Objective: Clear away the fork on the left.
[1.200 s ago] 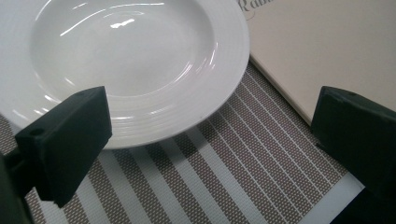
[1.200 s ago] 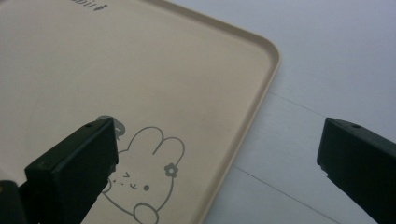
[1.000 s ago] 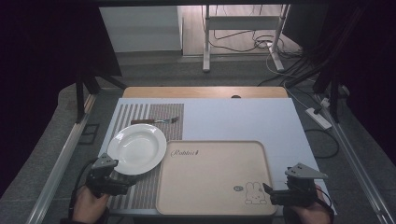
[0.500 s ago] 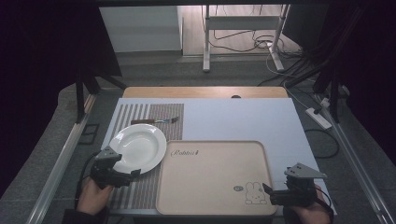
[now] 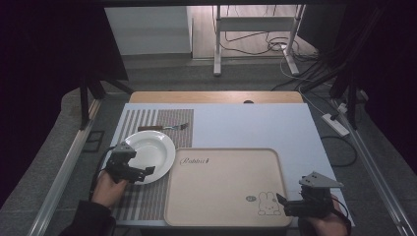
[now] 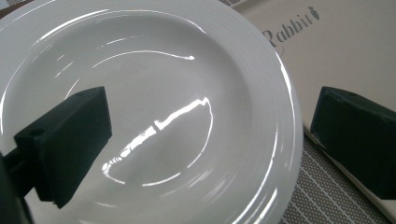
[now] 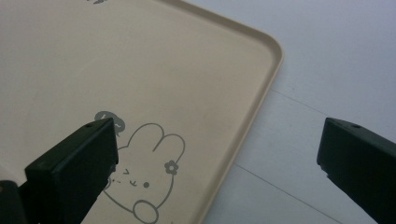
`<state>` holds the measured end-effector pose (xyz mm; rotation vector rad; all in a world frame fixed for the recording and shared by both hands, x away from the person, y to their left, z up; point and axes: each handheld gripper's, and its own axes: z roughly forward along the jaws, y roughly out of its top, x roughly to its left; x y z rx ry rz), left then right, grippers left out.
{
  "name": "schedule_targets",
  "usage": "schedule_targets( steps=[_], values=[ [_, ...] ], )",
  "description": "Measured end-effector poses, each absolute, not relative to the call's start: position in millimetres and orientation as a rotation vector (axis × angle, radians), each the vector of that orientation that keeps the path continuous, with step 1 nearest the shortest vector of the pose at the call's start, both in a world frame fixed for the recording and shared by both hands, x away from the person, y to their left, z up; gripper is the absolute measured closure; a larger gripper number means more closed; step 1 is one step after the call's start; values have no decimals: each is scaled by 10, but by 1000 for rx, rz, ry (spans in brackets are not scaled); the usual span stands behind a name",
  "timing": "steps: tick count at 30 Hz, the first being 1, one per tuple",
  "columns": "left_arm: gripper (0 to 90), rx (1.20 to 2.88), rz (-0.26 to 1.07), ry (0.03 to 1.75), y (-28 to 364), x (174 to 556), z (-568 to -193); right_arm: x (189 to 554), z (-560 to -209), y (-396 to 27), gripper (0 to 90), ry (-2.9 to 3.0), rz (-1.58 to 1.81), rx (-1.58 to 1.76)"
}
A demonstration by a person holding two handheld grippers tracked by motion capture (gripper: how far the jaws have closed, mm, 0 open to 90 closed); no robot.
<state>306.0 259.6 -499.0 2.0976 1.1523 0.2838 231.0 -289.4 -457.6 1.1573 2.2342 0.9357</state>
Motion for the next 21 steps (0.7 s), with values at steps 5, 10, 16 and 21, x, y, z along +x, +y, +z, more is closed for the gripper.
schedule_targets(
  steps=[5,10,16,21],
  values=[
    [0,2098,273,1157,2584,3168,-5005,2310,-4576,-2895,0,2235,936,1158],
    [0,2103,262,1148,2573,3293,-5017,2313,-4577,-2896,0,2237,936,1159],
    [0,2117,266,1137,2545,3425,-5020,2314,-4578,-2895,0,2240,935,1159],
    [1,2126,267,1133,2519,3559,-5018,2314,-4579,-2895,0,2241,935,1158]
  ],
)
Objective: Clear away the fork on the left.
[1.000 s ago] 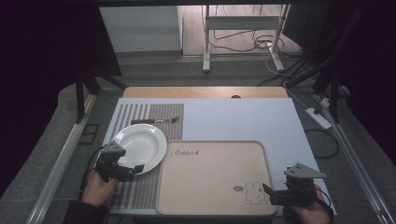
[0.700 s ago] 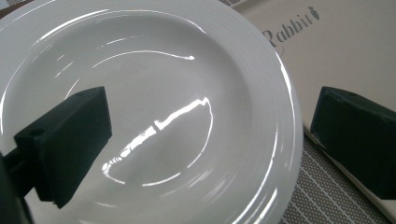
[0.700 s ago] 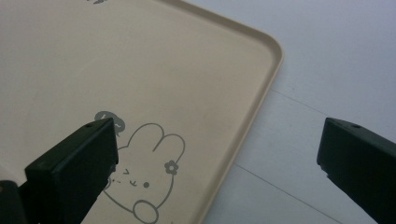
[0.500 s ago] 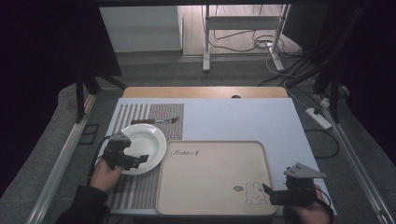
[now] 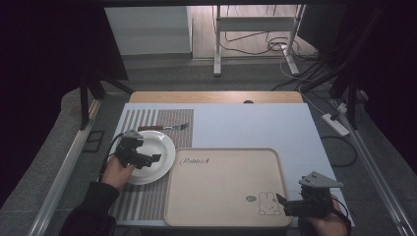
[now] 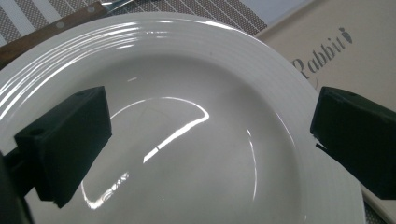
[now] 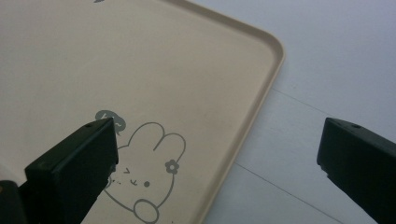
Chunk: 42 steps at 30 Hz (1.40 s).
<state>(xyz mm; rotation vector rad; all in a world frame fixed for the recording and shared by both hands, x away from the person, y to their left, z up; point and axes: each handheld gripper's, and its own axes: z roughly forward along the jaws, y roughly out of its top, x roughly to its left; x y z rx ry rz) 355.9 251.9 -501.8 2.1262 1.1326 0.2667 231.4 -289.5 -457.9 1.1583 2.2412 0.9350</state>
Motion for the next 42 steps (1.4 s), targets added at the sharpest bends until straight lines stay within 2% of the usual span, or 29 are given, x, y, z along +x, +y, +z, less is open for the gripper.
schedule_targets(
  steps=[34,42],
  values=[
    [3,2165,300,1183,2496,4276,-5042,2315,-4579,-2898,0,2248,938,1155],
    [3,2183,267,1193,2515,4455,-5080,2317,-4580,-2897,0,2251,937,1154]
  ],
)
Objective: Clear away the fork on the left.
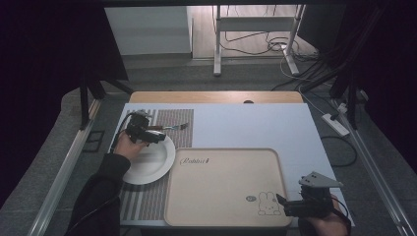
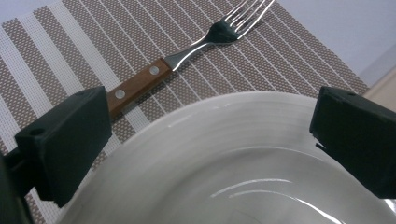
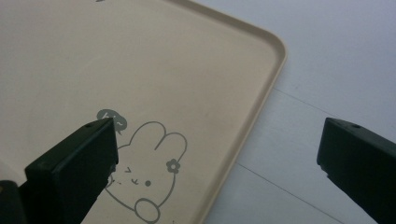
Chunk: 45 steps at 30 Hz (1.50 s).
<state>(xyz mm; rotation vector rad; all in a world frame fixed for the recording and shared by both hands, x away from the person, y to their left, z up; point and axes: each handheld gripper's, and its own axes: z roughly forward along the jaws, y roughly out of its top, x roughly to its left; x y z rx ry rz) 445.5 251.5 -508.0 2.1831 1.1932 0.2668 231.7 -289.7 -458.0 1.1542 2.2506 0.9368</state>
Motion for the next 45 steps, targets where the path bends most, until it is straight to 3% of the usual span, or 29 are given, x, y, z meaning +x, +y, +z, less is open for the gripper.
schedule_targets(
  steps=[5,9,10,13,14,17,19,21,22,24,36,45],
  values=[
    [34,2190,267,1205,2513,4571,-5106,2317,-4581,-2895,0,2253,936,1152],
    [111,2190,268,1209,2517,4639,-5095,2315,-4580,-2898,0,2252,938,1153],
    [218,2193,283,1214,2527,4653,-5060,2314,-4580,-2899,0,2253,937,1154],
    [369,2194,283,1210,2535,4667,-5036,2313,-4581,-2898,0,2255,938,1152],
    [369,2201,281,1212,2544,4676,-5025,2313,-4581,-2898,0,2255,938,1152],
    [576,2208,290,1228,2580,4719,-5007,2311,-4580,-2897,0,2256,939,1152],
    [604,2205,293,1242,2619,4759,-4998,2311,-4581,-2897,0,2256,939,1152],
    [784,2205,294,1256,2662,4803,-4989,2313,-4581,-2896,0,2258,938,1150],
    [784,2203,287,1262,2684,4826,-4984,2313,-4581,-2896,0,2258,938,1150],
    [887,2208,288,1284,2720,4878,-4984,2314,-4581,-2896,0,2258,939,1150],
    [888,2273,255,1499,2929,5122,-5208,2308,-4580,-2905,0,2260,947,1149],
    [887,2354,115,1395,2941,4956,-5183,2304,-4582,-2898,0,2261,941,1144]
  ],
)
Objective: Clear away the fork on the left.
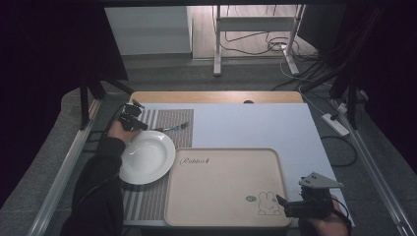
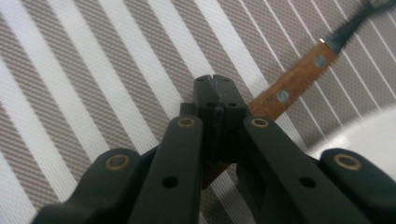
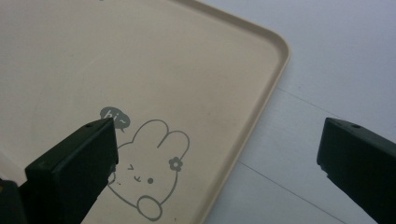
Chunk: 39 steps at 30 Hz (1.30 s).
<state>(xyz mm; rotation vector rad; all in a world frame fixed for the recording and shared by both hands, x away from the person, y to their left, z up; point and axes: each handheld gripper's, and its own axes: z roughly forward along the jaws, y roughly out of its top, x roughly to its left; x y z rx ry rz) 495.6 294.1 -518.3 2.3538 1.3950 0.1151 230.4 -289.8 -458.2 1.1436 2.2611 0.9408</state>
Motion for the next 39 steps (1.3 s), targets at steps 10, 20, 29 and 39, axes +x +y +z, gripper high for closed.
schedule_targets(
  steps=[10,20,29,39],
  values=[
    [870,2402,114,1335,2902,4923,-5166,2313,-4583,-2892,0,2267,938,1144],
    [453,2301,159,1280,2726,5022,-5032,2312,-4584,-2893,0,2269,940,1144],
    [45,2366,149,1197,2403,5106,-5143,2310,-4584,-2892,0,2273,940,1137],
    [39,2489,181,1212,2265,5168,-5262,2305,-4583,-2896,0,2274,943,1133]
  ],
)
